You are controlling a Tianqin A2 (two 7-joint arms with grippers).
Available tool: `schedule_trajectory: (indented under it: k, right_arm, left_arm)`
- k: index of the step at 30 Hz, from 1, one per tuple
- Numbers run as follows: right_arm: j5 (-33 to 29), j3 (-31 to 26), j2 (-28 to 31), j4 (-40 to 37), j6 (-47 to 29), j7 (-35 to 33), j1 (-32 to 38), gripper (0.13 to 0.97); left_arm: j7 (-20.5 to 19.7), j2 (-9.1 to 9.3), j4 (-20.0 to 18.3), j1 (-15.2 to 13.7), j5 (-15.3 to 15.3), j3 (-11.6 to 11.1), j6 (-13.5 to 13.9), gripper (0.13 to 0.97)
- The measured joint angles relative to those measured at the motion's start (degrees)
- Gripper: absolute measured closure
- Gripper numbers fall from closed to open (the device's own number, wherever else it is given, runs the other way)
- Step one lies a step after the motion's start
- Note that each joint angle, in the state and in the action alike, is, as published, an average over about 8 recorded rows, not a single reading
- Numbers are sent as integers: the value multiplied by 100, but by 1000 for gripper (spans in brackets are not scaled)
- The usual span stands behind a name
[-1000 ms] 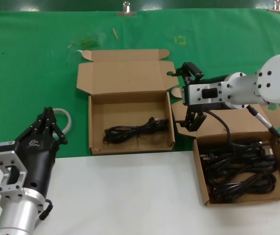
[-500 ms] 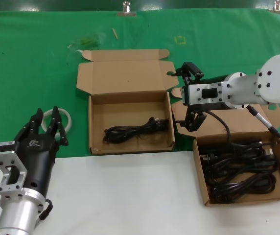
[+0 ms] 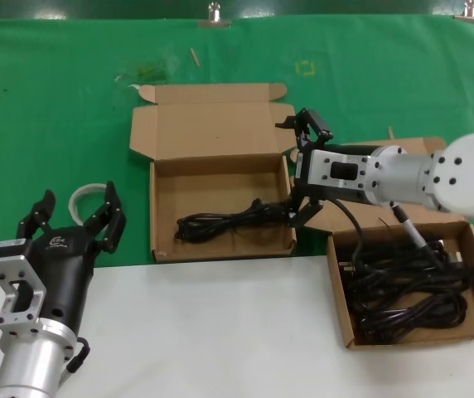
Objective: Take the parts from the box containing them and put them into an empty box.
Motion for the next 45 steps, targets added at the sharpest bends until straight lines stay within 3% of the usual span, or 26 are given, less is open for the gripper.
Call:
schedule_trajectory:
  k: [8,12,20,29,45]
  right_arm:
    - [414,379,-29,452,510,113,-624,129]
    - [625,573,-44,682,766,170,-941,129]
    - [1039,948,-72,1132,1276,284,-1558,129]
    - [1511,1381,-105,1647,1857,412,-2269,129]
    - [2344,2139,-162,2553,2879,640,-3518,129]
  left_arm:
    - [0,0,0,0,0,0,0,412]
    - [0,0,0,0,-1,0,0,412]
    - [2,0,0,0,-1,0,0,252]
    - [2,0,0,0,0,0,0,159]
    - [1,0,0,0,-1,-1,1,132]
